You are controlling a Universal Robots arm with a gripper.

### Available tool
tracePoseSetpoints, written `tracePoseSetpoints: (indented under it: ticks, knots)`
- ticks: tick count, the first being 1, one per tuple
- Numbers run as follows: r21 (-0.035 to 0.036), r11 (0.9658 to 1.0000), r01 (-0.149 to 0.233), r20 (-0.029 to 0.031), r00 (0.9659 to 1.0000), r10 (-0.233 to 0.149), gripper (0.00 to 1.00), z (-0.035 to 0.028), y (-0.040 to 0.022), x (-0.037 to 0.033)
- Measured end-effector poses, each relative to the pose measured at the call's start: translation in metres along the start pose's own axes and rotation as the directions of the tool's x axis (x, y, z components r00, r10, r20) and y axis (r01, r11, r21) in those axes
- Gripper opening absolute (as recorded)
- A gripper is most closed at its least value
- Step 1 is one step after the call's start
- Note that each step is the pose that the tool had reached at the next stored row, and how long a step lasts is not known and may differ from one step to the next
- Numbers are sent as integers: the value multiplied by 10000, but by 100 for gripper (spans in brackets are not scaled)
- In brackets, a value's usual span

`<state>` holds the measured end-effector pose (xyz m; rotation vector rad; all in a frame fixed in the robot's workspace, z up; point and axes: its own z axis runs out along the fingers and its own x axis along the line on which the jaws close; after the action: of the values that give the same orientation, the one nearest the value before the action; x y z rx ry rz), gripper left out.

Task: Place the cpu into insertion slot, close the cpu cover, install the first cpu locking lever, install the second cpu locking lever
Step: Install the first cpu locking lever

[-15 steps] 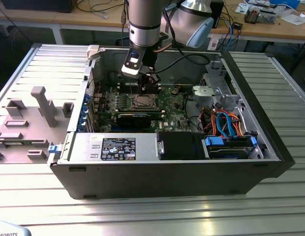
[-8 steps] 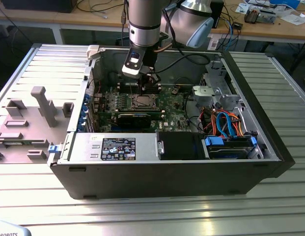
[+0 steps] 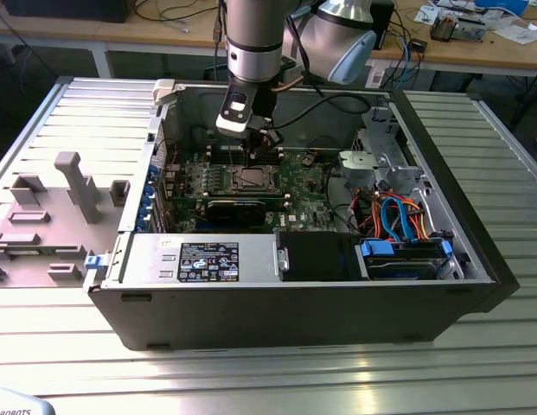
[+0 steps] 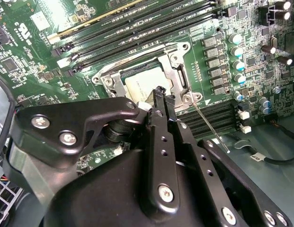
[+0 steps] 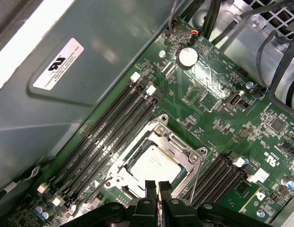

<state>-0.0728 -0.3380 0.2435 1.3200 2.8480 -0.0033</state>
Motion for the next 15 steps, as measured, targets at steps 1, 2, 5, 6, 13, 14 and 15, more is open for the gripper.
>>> tracePoseSetpoints:
  ticks: [1,2,5,6,13,14,15]
  knots:
    - [0,10000,15,0,10000,-15,16,0,0,0]
    - [0,10000,31,0,10000,-31,16,0,0,0]
    - [0,10000,91,0,10000,-91,16,0,0,0]
    - [0,9999,126,0,9999,-126,16,0,0,0]
    - [-1,9997,260,0,9997,-260,16,0,0,0]
    - [-1,9996,281,0,9996,-281,16,0,0,0]
    - [-1,9996,295,0,9996,-295,16,0,0,0]
